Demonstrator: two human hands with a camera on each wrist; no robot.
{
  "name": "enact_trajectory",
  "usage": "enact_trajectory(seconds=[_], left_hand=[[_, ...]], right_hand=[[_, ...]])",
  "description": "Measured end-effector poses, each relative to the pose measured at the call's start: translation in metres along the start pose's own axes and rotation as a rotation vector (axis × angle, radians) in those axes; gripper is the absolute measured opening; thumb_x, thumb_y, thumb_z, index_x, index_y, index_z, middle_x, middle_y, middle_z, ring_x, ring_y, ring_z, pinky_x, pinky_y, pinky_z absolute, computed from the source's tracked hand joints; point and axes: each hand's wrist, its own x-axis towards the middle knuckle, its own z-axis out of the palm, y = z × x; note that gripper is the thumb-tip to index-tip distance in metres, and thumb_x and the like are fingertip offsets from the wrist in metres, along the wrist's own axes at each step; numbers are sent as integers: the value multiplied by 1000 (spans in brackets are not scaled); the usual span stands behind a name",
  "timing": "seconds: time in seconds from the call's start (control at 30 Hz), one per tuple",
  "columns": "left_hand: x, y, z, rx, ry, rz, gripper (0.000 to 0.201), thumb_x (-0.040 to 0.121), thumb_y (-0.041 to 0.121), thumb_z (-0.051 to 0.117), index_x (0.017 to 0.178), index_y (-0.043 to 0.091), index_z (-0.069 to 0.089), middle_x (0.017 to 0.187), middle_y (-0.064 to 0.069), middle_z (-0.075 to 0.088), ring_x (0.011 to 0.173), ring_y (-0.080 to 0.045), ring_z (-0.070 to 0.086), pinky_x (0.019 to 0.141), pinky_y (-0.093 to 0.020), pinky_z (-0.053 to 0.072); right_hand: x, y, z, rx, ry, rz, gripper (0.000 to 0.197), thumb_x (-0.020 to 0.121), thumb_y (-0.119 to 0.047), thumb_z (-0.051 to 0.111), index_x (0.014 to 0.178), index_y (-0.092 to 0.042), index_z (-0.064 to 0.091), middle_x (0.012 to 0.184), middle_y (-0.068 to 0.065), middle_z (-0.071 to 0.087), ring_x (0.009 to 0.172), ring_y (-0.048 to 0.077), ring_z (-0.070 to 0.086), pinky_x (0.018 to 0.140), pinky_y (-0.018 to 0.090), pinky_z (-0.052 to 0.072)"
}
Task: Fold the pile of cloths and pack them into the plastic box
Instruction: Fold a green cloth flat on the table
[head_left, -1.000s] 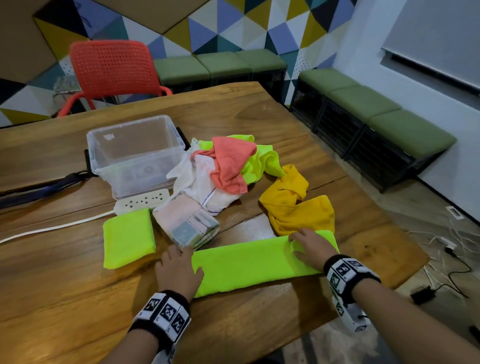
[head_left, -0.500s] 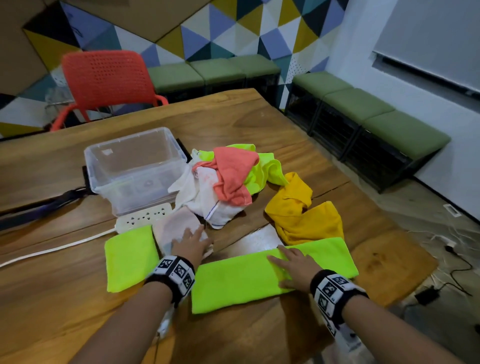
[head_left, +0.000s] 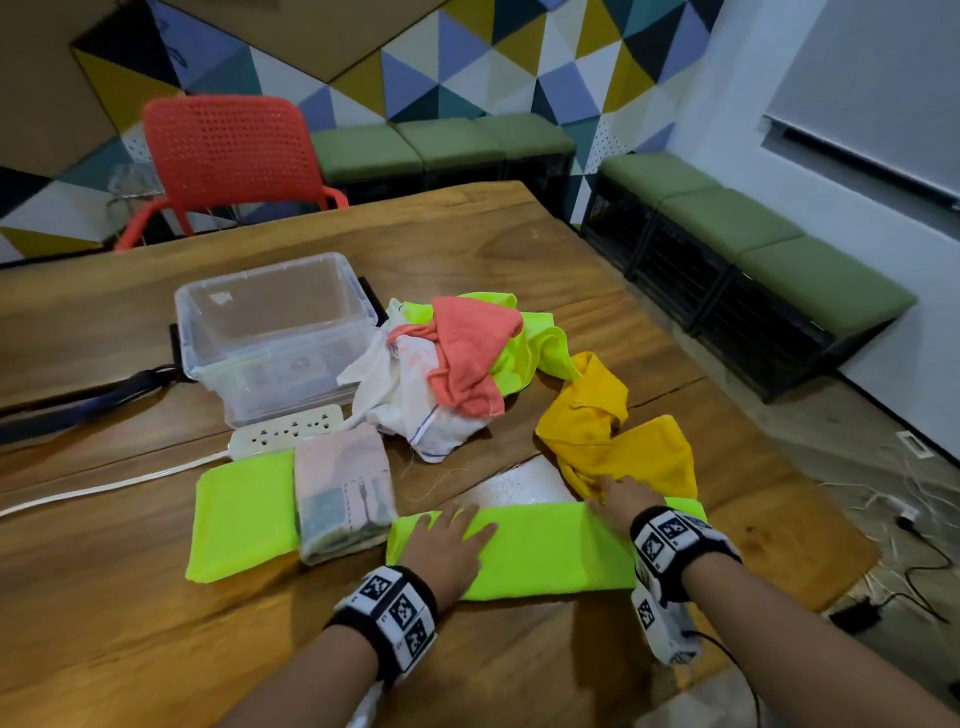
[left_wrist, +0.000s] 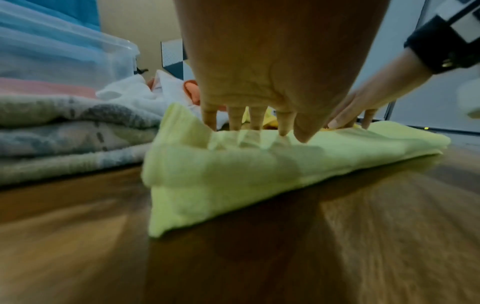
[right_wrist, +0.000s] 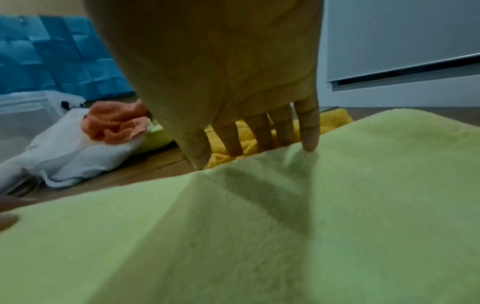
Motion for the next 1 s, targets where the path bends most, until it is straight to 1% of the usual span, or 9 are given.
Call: enact_trajectory(seconds=[0.23,0.4,0.47,0.57,0.63,0.73,0.87,0.93,1.0], left_hand=[[14,-9,8,70,-130,1,63,100,43,28,148,32,-11,156,-5,-21,144,-31,-18,115,-56,-6],[23,-25,32,128,-12,-5,97,71,64,39,149,26,-5,158,-13,2,140,-38,25,106,-58,29],[30,-28,52,198,137,21,79,81,63,32,150,31,9,157,-10,9,145,-35,2,113,-56,7],[39,-23,51,266,287,59,40,101,41,23,138,38,36,140,-1,42,143,-29,12,102,-53,33],[47,-22,45,246,248,106,52,97,48,29,146,32,24,152,-7,27,145,-31,7,109,-52,25],[60,-23,35,256,142,191,84,82,66,33,150,28,1,157,-14,-12,144,-35,-13,112,-54,-8],[68,-21,-4,101,29,191,68,95,32,32,146,37,-13,155,-7,-22,144,-34,-17,109,-54,-21],[65,-15,-21,59,-26,83,66,94,20,37,150,26,4,159,-4,-4,146,-30,-4,115,-54,-6],[58,-17,-23,12,92,-103,63,95,24,36,150,24,6,157,-3,11,145,-25,9,117,-48,7]], right_hand=[[40,-38,-29,-74,68,-107,55,94,-49,41,139,-19,37,146,9,37,133,30,35,107,43,30],[75,-71,-48,-17,145,-189,53,92,-44,47,136,-17,34,141,11,44,129,32,42,104,43,35],[88,-90,-51,-39,119,-340,54,91,-39,47,139,-17,33,142,10,42,130,32,40,106,41,33],[99,-123,-54,-62,39,-523,53,91,-33,49,140,-17,36,141,13,44,125,32,46,103,37,38],[101,-133,-57,-82,53,-531,48,91,-28,47,137,-15,40,138,14,47,122,32,48,101,37,40],[85,-126,-59,-119,325,-586,26,80,-16,60,104,-8,65,105,18,66,98,34,63,79,38,51],[34,-97,-41,-183,542,-665,17,37,-25,68,50,-16,63,46,0,57,43,15,59,35,14,35],[17,-80,-26,-147,485,-734,27,58,-21,65,83,-15,70,77,7,68,73,23,68,53,20,49],[8,-63,-9,-144,145,-663,59,85,-27,59,138,-10,41,140,15,43,128,31,43,98,37,43]])
